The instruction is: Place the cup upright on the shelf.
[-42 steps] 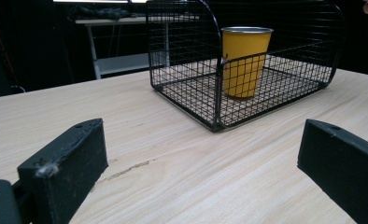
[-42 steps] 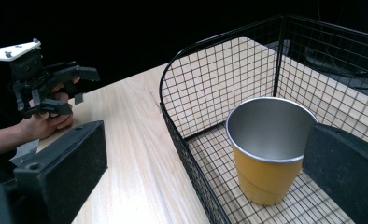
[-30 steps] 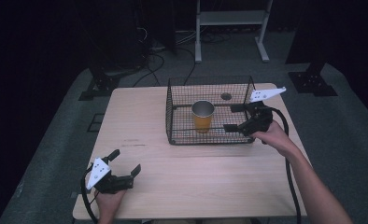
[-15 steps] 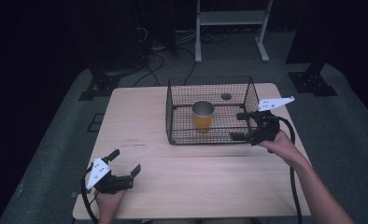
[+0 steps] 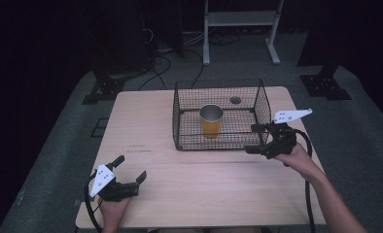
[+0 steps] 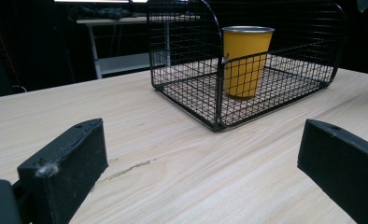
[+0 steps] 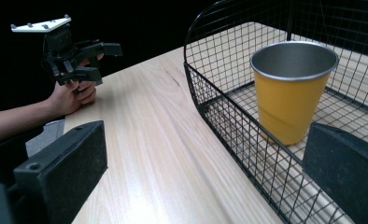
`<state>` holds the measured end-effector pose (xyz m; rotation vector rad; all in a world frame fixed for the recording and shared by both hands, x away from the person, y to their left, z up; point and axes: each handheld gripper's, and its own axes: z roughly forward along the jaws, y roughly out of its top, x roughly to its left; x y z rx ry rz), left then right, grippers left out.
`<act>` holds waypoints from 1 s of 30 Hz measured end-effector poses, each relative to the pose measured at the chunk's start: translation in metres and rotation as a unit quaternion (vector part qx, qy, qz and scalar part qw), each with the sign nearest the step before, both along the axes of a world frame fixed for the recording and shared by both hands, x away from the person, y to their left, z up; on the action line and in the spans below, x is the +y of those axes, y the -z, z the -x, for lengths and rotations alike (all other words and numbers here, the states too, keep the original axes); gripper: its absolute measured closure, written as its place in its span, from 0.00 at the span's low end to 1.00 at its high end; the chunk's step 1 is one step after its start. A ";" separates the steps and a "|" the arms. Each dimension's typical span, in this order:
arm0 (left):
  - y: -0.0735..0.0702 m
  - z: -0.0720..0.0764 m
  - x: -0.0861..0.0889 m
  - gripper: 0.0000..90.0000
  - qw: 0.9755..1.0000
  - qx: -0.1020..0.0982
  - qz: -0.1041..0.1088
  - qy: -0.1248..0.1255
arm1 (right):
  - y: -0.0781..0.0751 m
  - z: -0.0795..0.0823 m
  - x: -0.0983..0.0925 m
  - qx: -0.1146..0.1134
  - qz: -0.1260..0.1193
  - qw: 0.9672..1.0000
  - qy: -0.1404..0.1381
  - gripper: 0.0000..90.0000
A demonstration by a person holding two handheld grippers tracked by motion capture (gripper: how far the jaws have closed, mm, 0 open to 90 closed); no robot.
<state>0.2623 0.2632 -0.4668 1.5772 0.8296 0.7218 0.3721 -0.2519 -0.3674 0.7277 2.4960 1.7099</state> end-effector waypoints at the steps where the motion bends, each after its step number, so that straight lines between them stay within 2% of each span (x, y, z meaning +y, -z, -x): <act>1: 0.000 0.000 0.000 0.01 1.000 0.000 0.000 0.000 | 0.001 0.002 -0.002 0.000 -0.001 1.000 0.001 0.00; 20: 0.000 0.000 0.000 0.01 1.000 0.000 -0.003 0.000 | 0.023 0.023 -0.019 0.012 0.004 1.000 0.016 0.00; 30: 0.000 0.000 0.000 0.01 1.000 -0.001 -0.004 0.000 | 0.032 0.035 -0.025 0.012 0.008 0.999 0.034 0.00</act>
